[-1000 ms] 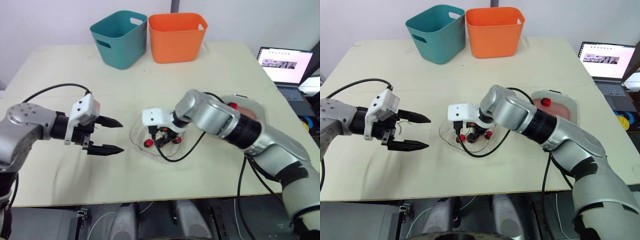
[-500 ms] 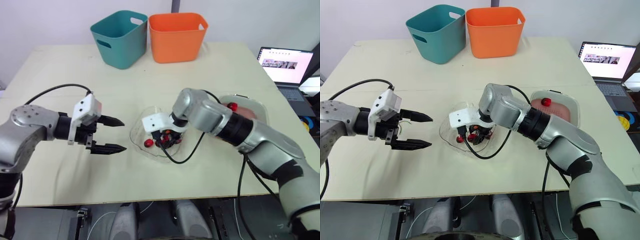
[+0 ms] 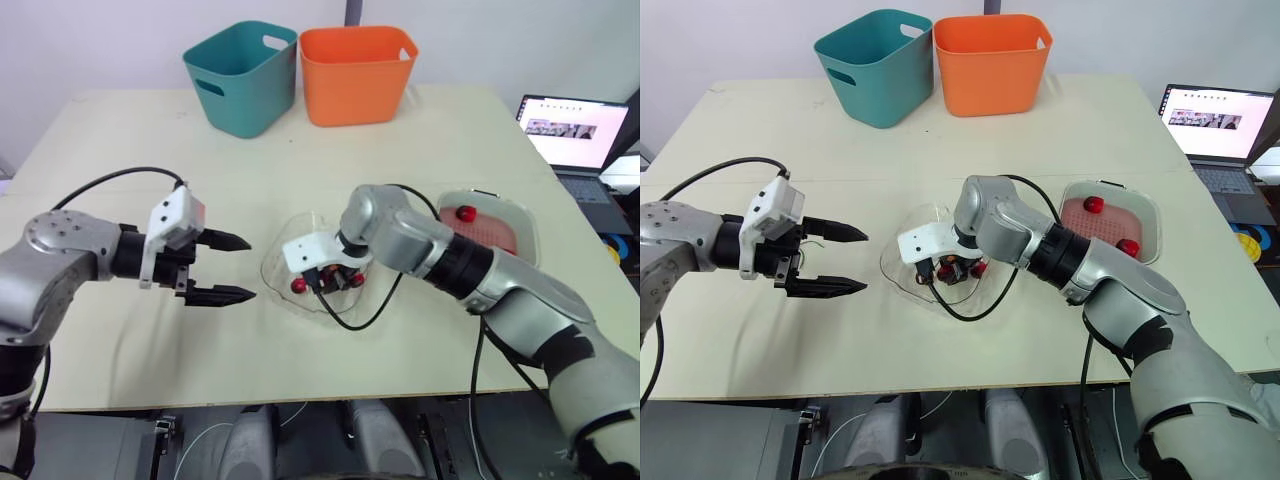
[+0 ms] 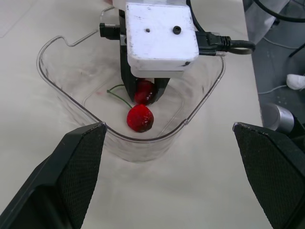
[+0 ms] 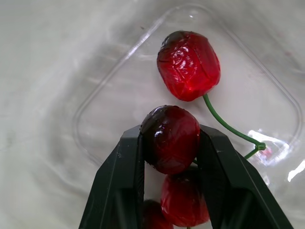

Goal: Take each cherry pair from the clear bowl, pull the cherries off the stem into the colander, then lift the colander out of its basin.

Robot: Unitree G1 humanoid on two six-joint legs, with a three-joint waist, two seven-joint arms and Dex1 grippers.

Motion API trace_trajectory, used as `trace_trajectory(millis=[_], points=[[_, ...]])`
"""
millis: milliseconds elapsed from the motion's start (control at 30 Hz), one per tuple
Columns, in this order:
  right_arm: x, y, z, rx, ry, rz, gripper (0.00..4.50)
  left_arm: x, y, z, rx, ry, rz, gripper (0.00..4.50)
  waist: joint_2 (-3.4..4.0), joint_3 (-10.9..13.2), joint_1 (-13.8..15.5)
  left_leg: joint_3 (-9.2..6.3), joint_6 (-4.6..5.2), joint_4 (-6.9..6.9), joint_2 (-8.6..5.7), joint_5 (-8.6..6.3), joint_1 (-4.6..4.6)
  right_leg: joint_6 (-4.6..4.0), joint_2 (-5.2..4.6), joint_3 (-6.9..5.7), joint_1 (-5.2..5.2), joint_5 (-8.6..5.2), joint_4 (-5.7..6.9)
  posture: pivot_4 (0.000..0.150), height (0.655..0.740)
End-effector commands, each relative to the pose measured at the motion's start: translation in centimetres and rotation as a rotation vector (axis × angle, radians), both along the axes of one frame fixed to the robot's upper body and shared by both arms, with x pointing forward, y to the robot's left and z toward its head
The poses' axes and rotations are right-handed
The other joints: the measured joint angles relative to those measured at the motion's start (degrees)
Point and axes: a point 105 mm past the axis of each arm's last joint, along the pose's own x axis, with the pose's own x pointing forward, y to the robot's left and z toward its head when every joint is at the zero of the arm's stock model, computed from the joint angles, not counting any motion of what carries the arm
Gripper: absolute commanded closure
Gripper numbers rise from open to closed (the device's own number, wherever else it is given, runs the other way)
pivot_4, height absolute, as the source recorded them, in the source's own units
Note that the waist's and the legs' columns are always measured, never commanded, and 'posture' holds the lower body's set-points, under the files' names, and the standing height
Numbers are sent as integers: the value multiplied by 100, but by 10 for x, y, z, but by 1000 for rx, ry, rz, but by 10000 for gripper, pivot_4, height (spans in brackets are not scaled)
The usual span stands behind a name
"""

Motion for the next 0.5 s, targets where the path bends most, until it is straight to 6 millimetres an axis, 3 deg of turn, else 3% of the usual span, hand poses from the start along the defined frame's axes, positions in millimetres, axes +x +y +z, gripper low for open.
trace_trajectory(millis=[33, 233, 500], points=[[1, 7, 25, 72, -69, 38, 32456, 5, 0, 12, -29, -41, 5, 0, 0, 0, 1, 0, 0, 0, 0, 0, 0, 0, 0, 0, 0, 0, 0, 1500, 7400], [-13, 1, 59, 166, -125, 73, 32456, 16, 4, 19, -106, -17, 38, 0, 1, 1, 15, -2, 0, 1, -1, 0, -1, 14, -1, -1, 1, 7, 4, 1500, 7400], [-26, -4, 86, 257, -356, 89, 32456, 50, -17, 41, -270, -48, 56, 0, -1, -1, 15, -8, 0, 10, -3, 0, 0, 19, 0, -5, 4, 9, 9, 1500, 7400]])
